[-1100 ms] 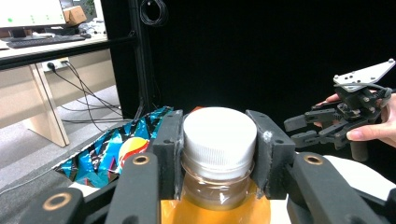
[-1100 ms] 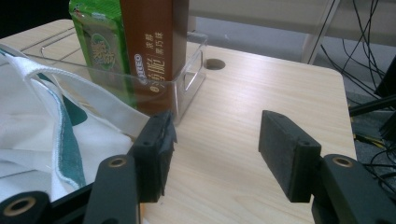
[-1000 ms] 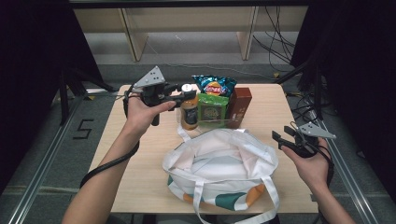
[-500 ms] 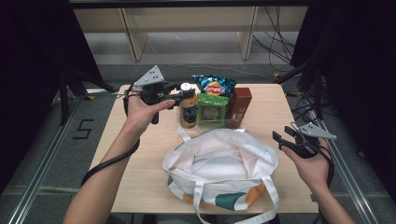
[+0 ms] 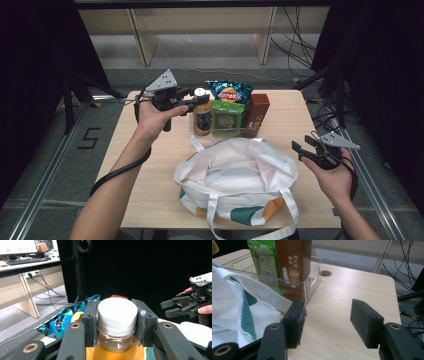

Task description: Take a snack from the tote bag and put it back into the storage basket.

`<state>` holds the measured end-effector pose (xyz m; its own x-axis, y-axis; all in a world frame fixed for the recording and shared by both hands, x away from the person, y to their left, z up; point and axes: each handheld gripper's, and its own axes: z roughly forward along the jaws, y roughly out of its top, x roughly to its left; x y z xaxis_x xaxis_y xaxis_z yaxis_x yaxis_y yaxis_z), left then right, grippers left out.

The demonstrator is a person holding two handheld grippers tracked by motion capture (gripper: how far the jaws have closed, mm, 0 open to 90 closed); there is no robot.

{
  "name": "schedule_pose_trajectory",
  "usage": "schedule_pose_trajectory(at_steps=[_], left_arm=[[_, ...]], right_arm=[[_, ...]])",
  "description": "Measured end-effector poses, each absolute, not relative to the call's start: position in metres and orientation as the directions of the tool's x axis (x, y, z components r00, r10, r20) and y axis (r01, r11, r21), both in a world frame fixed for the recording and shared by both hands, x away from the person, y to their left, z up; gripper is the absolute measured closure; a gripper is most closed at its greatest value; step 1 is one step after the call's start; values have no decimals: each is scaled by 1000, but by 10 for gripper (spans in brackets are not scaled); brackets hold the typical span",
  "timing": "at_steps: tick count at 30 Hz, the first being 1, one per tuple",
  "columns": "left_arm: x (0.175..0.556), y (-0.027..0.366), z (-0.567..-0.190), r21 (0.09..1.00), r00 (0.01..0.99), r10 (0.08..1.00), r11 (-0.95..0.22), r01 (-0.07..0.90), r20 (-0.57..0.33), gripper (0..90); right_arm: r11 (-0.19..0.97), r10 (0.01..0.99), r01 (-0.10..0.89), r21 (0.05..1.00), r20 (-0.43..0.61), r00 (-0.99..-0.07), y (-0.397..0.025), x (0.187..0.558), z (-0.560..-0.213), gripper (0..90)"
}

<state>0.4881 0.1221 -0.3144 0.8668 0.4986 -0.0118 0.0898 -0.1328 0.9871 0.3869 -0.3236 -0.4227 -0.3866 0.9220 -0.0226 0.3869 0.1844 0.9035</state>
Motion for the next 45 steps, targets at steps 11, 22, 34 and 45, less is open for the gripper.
schedule_pose_trajectory(at_steps=[11,22,34,45], left_arm=[[493,122,-317,986,865,501,-137,91,-10,589],[497,122,-319,987,862,507,-132,96,-16,589],[501,122,-322,987,861,509,-132,92,-12,588],[507,118,-325,987,862,507,-126,96,-19,589]], right_arm=[[160,927,406,900,4,-374,-322,385,-423,458],[174,925,396,902,-12,-379,-322,386,-424,458],[154,928,421,894,15,-373,-321,385,-424,458],[167,927,404,900,-3,-376,-323,386,-424,459]])
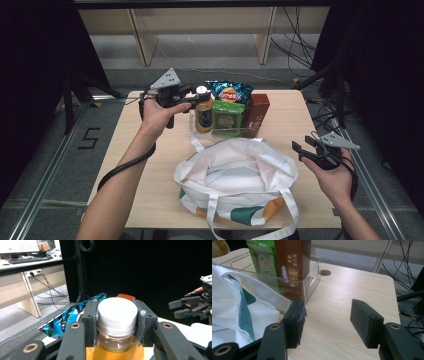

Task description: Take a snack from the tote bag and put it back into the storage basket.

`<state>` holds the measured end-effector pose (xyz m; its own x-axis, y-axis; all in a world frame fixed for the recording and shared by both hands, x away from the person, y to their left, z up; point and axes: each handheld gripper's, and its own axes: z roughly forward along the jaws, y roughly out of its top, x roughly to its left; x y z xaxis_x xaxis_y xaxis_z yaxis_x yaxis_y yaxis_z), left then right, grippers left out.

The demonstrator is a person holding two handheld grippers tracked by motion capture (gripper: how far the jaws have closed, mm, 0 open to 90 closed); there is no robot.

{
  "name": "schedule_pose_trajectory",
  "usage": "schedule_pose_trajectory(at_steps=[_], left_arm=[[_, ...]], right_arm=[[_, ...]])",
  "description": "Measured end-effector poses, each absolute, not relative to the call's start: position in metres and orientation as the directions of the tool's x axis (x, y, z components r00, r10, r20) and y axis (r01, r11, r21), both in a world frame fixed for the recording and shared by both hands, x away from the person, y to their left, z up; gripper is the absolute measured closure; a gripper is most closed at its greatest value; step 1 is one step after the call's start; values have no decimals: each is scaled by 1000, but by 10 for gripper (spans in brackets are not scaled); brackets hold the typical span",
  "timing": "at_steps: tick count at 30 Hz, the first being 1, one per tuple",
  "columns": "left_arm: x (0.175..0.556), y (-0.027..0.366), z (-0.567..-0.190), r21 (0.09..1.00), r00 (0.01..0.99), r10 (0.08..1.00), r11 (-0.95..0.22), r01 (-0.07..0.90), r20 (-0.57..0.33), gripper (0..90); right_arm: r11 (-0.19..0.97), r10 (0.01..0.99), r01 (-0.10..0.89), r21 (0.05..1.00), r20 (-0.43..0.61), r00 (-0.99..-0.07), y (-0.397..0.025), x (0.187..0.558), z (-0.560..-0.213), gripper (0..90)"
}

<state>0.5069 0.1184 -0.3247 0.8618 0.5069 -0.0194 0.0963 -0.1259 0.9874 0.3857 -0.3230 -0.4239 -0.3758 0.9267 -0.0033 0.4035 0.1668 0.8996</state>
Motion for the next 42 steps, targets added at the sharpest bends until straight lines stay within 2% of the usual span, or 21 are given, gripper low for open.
schedule_pose_trajectory(at_steps=[6,21,24,27,42], left_arm=[[510,118,-327,986,861,508,-126,105,-26,588],[520,123,-332,983,849,527,-138,123,-32,589],[521,124,-335,983,847,531,-142,121,-28,589],[522,124,-336,981,846,532,-145,126,-30,589],[530,125,-337,980,843,537,-144,134,-36,588]], right_arm=[[193,924,393,899,-32,-380,-325,386,-425,457],[161,929,412,897,3,-370,-323,385,-424,456],[199,924,386,901,-41,-381,-326,387,-425,456],[159,931,409,898,1,-365,-323,385,-425,456],[159,933,390,907,-9,-359,-323,386,-426,456]])
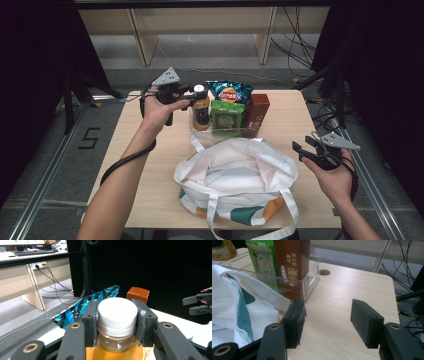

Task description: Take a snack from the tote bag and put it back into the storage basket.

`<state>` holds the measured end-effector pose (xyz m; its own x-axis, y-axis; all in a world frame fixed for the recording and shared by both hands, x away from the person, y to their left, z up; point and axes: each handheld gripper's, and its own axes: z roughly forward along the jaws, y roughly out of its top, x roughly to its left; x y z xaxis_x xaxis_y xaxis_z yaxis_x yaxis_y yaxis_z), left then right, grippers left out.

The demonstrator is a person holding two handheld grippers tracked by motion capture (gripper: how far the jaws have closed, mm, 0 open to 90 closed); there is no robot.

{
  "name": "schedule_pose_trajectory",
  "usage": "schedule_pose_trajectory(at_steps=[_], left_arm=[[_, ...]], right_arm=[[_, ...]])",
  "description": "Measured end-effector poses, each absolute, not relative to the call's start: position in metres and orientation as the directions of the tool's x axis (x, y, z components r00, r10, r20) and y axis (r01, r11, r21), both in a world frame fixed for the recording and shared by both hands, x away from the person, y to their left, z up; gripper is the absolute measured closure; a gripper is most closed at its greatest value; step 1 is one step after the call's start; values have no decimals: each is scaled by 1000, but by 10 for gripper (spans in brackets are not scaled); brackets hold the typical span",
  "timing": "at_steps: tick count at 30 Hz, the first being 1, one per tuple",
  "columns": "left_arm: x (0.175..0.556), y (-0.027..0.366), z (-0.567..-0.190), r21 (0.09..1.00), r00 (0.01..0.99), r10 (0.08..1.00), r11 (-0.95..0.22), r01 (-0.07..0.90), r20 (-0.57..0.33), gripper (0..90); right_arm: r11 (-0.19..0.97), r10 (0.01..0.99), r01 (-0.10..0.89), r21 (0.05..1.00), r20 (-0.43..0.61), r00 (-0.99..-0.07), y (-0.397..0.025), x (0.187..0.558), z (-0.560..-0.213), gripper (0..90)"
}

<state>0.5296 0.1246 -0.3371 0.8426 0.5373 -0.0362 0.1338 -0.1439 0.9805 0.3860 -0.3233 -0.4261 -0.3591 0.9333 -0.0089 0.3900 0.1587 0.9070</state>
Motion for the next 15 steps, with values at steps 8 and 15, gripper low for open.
schedule_pose_trajectory(at_steps=[8,15], left_arm=[[533,123,-338,980,840,542,-147,136,-35,589],[537,124,-339,978,837,546,-158,137,-29,589]], right_arm=[[150,933,392,908,1,-360,-323,386,-426,456],[153,929,402,903,7,-369,-323,386,-426,456]])
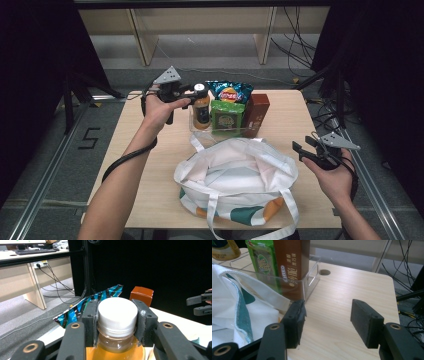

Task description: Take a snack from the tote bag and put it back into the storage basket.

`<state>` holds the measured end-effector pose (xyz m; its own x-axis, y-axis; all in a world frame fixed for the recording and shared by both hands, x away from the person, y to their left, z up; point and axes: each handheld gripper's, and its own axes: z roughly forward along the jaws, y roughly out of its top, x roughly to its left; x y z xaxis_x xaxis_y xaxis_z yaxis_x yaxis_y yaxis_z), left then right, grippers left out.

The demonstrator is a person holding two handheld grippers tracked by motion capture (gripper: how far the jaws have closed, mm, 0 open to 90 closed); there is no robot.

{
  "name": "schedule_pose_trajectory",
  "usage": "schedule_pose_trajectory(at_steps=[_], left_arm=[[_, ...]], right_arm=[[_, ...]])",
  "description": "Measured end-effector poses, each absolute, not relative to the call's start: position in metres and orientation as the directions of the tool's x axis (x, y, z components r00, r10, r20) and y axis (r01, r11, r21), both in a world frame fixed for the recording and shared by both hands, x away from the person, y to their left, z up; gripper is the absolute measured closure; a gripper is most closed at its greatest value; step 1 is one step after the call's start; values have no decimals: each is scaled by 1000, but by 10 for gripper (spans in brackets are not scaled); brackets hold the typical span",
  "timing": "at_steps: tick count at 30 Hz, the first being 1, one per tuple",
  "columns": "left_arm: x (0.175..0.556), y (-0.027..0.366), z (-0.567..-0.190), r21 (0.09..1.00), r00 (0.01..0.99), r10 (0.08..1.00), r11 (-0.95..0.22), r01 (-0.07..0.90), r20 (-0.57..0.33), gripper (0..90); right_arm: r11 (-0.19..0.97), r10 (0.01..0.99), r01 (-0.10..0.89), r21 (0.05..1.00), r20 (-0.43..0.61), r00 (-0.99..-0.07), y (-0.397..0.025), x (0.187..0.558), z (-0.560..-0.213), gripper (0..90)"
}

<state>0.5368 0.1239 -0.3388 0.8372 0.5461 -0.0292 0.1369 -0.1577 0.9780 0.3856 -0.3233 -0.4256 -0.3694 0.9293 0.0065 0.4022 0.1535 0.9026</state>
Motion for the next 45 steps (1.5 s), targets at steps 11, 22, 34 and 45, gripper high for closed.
schedule_pose_trajectory(at_steps=[11,22,34,45], left_arm=[[542,126,-343,977,826,562,-149,150,-41,588],[546,126,-342,976,826,563,-158,150,-35,589],[550,128,-348,972,820,572,-170,165,-39,588],[553,132,-357,968,812,582,-174,180,-47,588]], right_arm=[[175,924,398,900,-10,-383,-324,386,-426,456],[189,921,392,900,-25,-388,-324,387,-426,456],[187,921,391,901,-22,-390,-324,387,-426,455],[189,921,393,900,-23,-390,-324,387,-425,455]])
